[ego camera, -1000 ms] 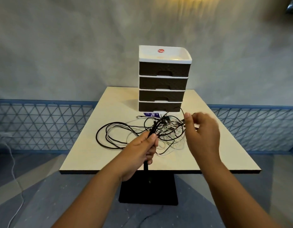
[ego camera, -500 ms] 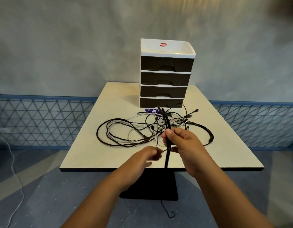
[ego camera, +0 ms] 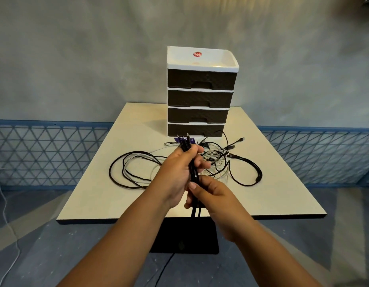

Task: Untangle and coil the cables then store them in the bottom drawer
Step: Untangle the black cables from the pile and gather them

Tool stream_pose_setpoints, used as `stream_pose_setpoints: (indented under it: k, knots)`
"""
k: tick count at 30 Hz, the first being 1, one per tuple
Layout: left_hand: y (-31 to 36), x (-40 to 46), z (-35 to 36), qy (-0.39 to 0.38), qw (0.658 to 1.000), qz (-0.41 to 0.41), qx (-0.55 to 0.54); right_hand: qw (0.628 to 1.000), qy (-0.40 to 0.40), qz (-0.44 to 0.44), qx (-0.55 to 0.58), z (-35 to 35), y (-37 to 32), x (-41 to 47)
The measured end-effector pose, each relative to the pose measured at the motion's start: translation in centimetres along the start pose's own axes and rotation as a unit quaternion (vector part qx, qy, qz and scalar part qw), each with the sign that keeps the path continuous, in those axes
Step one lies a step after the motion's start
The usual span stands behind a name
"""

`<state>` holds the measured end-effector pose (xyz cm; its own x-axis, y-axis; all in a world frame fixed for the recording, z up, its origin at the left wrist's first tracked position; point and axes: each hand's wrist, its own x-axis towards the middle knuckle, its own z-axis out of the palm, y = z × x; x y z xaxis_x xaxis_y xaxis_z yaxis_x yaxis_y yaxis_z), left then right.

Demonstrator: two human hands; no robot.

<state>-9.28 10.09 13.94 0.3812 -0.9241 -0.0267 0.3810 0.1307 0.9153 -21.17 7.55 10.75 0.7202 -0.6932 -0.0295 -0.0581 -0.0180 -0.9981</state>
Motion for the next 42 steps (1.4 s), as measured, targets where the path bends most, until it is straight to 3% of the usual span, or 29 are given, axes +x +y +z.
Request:
stream_pose_setpoints:
  k: [6, 12, 15, 18, 23, 29, 31, 33, 34, 36, 38, 39, 42]
  knots:
    - [-0.6, 4.0, 1.8, -0.007, 0.999, 0.035, -0.011, 0.993, -0.007, 0.04, -0.109, -6.1, 2.2, 2.3]
    - [-1.6, 9.6, 4.8, 0.014, 1.0, 0.012, -0.02, 0.982, 0.081, 0.074, -0.151, -16.2, 5.0, 7.4]
    - [-2.4, 12.2, 6.4, 0.026, 0.999, -0.002, -0.043, 0.948, 0.131, 0.09, -0.276, -21.3, 7.8, 10.9]
    - [-3.7, 14.5, 7.9, 0.05, 0.997, -0.007, -0.051, 0.885, 0.15, 0.107, -0.428, -25.2, 10.2, 13.7]
    - [-5.7, 17.0, 9.4, 0.098, 0.994, -0.016, -0.045, 0.819, 0.15, 0.116, -0.542, -27.9, 12.5, 16.6]
    - [-6.8, 18.8, 10.4, 0.134, 0.989, -0.022, -0.054, 0.811, 0.121, 0.079, -0.566, -29.5, 13.7, 18.8]
    - [-7.0, 19.3, 10.5, 0.141, 0.988, -0.027, -0.054, 0.828, 0.11, 0.092, -0.542, -30.0, 13.5, 19.2]
    - [-7.4, 19.8, 10.5, 0.147, 0.987, -0.034, -0.054, 0.874, 0.115, 0.122, -0.455, -30.5, 12.7, 19.4]
    - [-7.6, 19.9, 10.5, 0.148, 0.987, -0.039, -0.055, 0.912, 0.124, 0.148, -0.363, -30.8, 12.1, 19.5]
    - [-8.0, 20.1, 10.6, 0.152, 0.985, -0.053, -0.06, 0.968, 0.125, 0.209, -0.06, -31.2, 10.1, 19.1]
    - [-8.5, 20.4, 11.0, 0.155, 0.983, -0.07, -0.068, 0.942, 0.087, 0.226, 0.234, -31.2, 7.6, 18.1]
    - [-8.7, 20.5, 11.4, 0.153, 0.983, -0.079, -0.07, 0.928, 0.074, 0.205, 0.302, -31.0, 6.5, 17.7]
    - [-9.5, 21.0, 12.7, 0.128, 0.985, -0.097, -0.063, 0.956, 0.067, 0.067, 0.278, -28.8, 3.7, 16.2]
